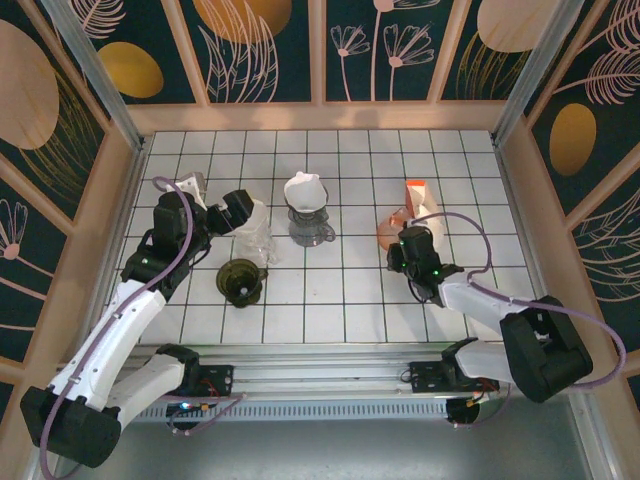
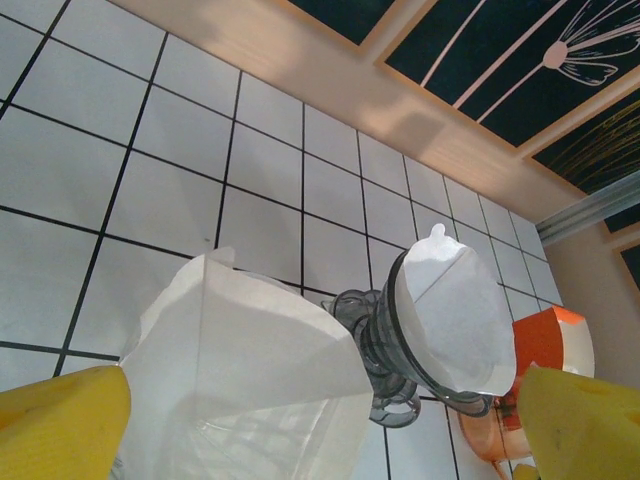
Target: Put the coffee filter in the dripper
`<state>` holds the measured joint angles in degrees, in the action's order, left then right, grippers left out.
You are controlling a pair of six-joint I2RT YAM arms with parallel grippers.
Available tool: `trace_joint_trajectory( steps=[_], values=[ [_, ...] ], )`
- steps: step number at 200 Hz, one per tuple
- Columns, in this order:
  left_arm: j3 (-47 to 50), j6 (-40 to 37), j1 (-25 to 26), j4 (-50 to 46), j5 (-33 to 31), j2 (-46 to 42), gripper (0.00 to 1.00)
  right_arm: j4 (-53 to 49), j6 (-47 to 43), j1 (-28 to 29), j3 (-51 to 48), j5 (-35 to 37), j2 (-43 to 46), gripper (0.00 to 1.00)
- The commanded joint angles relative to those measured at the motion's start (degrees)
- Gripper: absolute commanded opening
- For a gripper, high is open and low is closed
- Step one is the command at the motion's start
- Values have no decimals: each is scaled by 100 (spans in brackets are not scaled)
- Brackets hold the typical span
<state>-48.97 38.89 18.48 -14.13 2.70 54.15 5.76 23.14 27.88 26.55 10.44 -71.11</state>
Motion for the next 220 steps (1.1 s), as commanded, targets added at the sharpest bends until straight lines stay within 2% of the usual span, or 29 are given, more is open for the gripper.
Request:
trace_joint_trajectory(
  steps=[1,25,61,87,110,151,220],
  values=[
    [84,49,4,42,93,5,99,-136,-125,295,240,171,-26,14],
    [94,46,9,42,92,-8,99,-393,-116,813,311,149,57,13],
    [115,-17,8,16,48,-68,99,-695,-274,1887,334,-136,198,12],
    [130,-22,7,7,45,-80,99,-909,-322,2692,431,59,103,12],
    [140,-31,7,7,30,-87,99,-1163,-265,3173,589,346,-112,13],
    [96,-84,9,-88,25,-106,99,-1874,-3,3799,722,684,-62,13],
    [83,-114,11,-146,45,-123,99,-2672,554,4367,756,920,140,16]
  ],
)
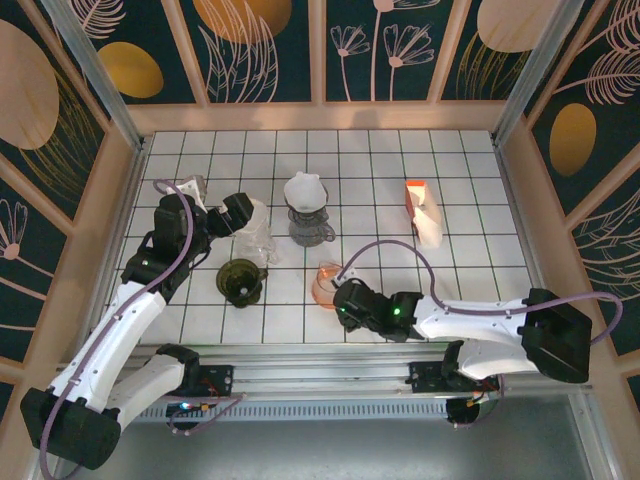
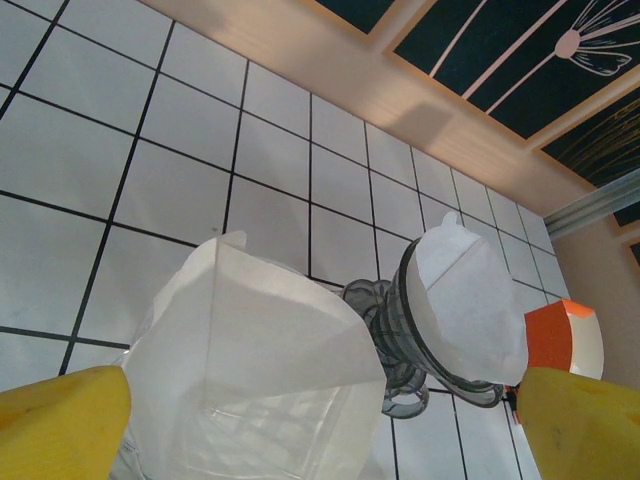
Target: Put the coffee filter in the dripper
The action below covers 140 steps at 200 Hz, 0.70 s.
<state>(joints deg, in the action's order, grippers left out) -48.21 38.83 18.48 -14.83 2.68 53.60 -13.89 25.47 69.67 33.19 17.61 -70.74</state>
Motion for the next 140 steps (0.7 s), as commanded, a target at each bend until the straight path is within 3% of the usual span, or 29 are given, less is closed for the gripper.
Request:
trace_joint_trajectory(
  steps=[1,14,54,69,105,140],
  values=[
    [5,-110,9,-83,48,-73,99,-718,328,196,91,210,108,16],
    [-1,-129,8,-107,53,-85,99,-831,411,277,74,251,204,17],
    [-22,-130,11,-135,84,-87,99,-852,434,367,207,406,444,45],
    [-58,-119,10,-149,86,-87,99,-891,348,454,344,508,514,51],
    [-166,-136,8,-225,-5,-187,99,-607,-135,590,826,564,717,56],
    [-458,-302,7,-434,-402,-404,99,15,-758,543,1599,-160,-320,57]
  ],
)
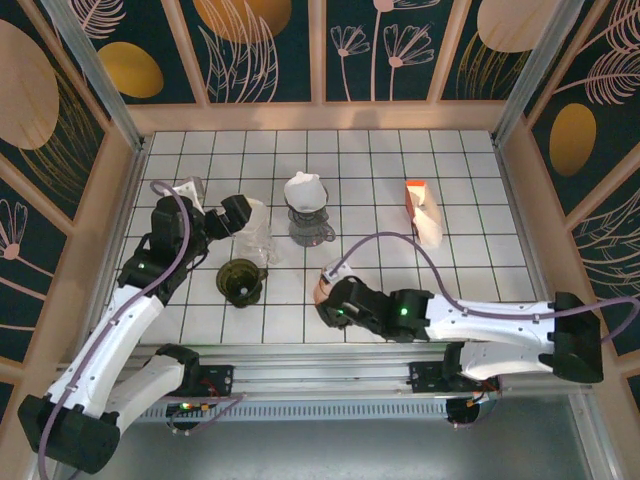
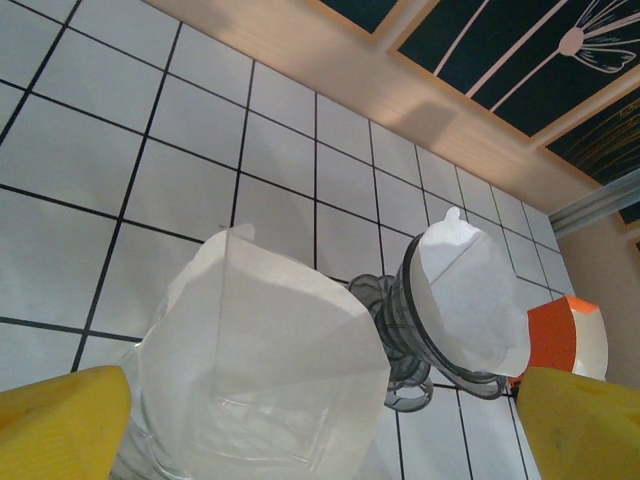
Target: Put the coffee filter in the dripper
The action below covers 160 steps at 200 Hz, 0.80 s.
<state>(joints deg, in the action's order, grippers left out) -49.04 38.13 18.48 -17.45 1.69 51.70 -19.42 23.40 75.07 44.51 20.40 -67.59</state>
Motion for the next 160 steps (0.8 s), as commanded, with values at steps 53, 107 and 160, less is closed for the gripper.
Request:
trace_joint_trajectory(
  steps=[53,107,160],
  values=[
    [-587,-402,7,-446,-430,-445,99,2655,-1264,-681,775,-1840,-1796,62],
    [-634,-460,9,-617,-421,-751,99,3529,-1306,-998,1364,-2513,-2872,65],
    [-636,-491,13,-645,-356,-916,99,4001,-1250,-1038,1558,-2595,-3371,66]
  ],
)
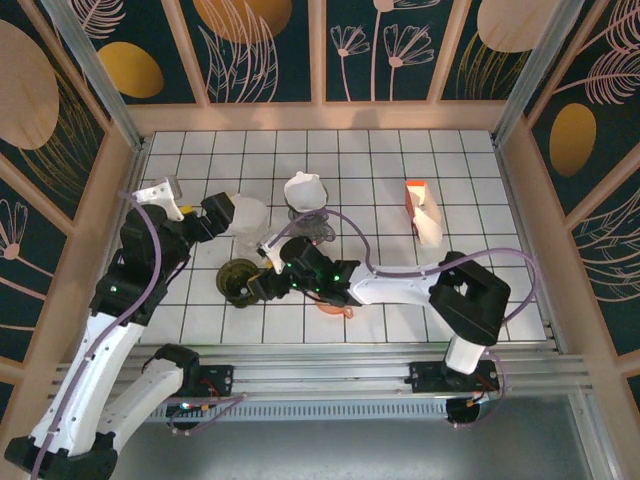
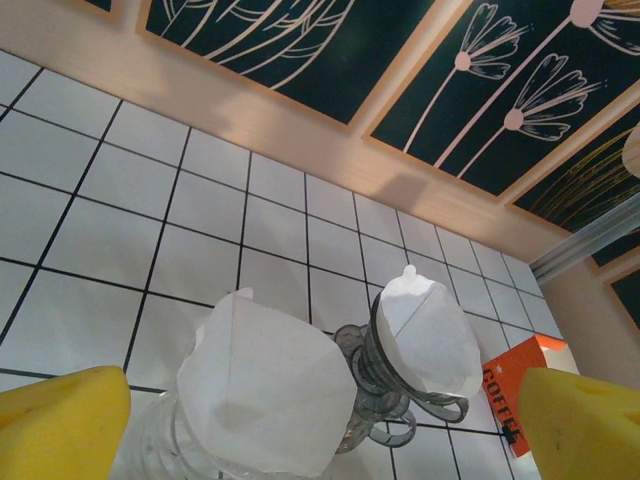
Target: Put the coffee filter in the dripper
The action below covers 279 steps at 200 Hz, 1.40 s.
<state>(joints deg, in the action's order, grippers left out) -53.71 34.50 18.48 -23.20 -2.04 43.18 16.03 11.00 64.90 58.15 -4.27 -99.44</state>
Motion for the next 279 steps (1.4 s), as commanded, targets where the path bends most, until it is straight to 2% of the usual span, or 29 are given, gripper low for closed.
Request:
trace_joint_trajectory(
  steps=[1,97,187,204,225,242,257,279],
  values=[
    [-167,-128,10,-70,14,-64,99,459,-11,-22,195,-123,-193,66],
    [-169,-225,11,-139,-68,-196,99,259,134,14,637,-324,-807,66],
    [-78,-260,7,-132,-120,-256,99,-504,241,142,829,-1847,-516,65],
    [-87,-257,8,-136,-150,-278,99,-493,176,223,697,-1440,-317,65],
    [-110,-255,6,-115,-217,-308,99,-399,-22,291,411,-285,-69,64],
    [-165,-282,7,-126,-242,-297,99,-513,-273,349,302,365,-21,64],
    [-170,-303,7,-155,-276,-256,99,-668,-457,400,331,618,-146,64],
    [-169,-312,6,-158,-283,-249,99,-607,-524,400,302,611,-307,64]
  ],
)
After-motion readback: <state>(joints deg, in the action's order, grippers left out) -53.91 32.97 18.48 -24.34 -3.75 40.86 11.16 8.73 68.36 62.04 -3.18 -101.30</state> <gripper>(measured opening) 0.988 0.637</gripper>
